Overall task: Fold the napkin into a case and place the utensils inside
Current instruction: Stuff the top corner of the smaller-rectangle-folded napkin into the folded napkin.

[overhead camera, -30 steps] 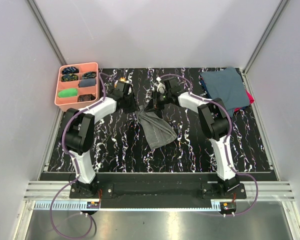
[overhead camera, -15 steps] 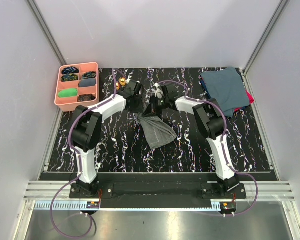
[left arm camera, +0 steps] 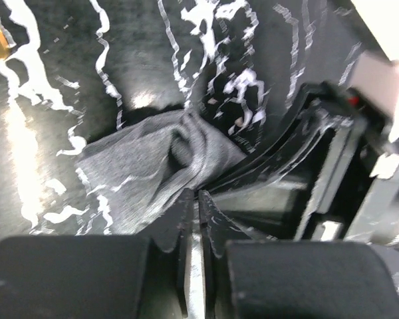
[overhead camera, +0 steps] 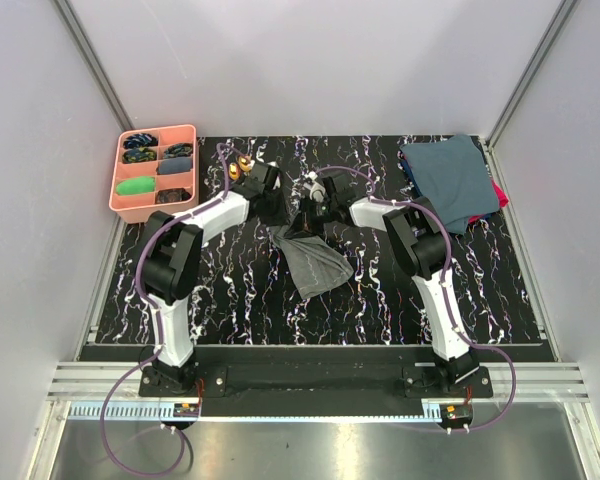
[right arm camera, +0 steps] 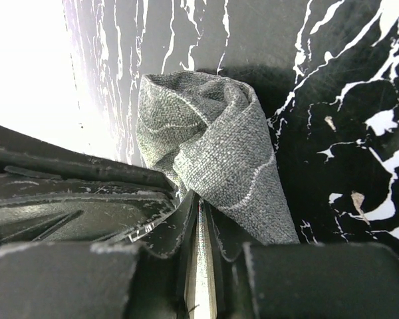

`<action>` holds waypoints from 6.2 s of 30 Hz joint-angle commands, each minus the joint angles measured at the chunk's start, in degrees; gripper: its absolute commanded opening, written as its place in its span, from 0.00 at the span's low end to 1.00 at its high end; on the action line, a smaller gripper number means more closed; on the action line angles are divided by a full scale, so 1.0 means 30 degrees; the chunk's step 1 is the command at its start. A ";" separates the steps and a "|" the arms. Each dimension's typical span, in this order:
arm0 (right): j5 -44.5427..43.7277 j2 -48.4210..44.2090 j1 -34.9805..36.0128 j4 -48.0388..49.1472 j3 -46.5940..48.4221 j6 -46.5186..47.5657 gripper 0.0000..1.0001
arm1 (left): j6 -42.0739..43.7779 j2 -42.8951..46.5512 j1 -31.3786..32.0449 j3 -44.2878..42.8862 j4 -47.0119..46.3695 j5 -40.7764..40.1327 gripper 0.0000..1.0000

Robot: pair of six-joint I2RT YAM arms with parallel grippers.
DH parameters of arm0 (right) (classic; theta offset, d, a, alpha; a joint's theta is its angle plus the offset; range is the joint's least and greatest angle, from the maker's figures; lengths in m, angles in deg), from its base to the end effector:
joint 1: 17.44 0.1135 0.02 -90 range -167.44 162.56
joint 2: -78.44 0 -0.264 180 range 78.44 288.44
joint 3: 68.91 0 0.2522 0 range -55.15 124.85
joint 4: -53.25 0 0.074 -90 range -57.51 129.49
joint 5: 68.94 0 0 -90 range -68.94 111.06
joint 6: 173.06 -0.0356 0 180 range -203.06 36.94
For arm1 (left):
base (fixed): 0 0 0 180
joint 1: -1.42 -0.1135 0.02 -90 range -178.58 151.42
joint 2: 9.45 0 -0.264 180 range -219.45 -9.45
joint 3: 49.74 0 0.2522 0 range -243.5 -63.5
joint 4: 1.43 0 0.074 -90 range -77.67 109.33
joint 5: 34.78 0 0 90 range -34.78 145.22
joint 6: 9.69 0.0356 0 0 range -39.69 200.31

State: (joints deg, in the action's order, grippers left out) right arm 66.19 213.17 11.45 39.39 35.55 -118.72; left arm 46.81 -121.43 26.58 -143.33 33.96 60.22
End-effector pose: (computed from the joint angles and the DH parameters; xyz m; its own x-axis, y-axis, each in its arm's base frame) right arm 0.4210 0.2611 0.1049 -0.9537 -0.0565 -0.2955 -0.2834 0.4983 0.8194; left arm 0.3814 -0.1826 0.1904 -0.8684 -0.1996 -0.4539 -0.0110 0.9229 -0.3848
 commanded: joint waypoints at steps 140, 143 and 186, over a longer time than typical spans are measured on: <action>-0.7131 -0.7649 0.3878 -0.5945 -0.6881 -0.1972 0.07 | -0.7146 0.5625 0.6699 1.4920 -1.2309 0.0944 0.00; -0.7102 -0.7209 0.3907 -0.5711 -0.7087 -0.1650 0.08 | -0.6883 0.6620 0.6727 1.5126 -1.1288 0.0650 0.00; -0.6662 -1.0194 0.4962 -0.7613 -0.7059 0.1808 0.53 | -0.4861 0.4896 0.0693 0.8971 -0.7560 0.4548 0.00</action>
State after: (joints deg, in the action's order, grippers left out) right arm 46.04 186.11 25.94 17.82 14.04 -114.72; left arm 30.83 -106.63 29.05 -117.37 12.89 71.71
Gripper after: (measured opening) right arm 0.511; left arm 0.004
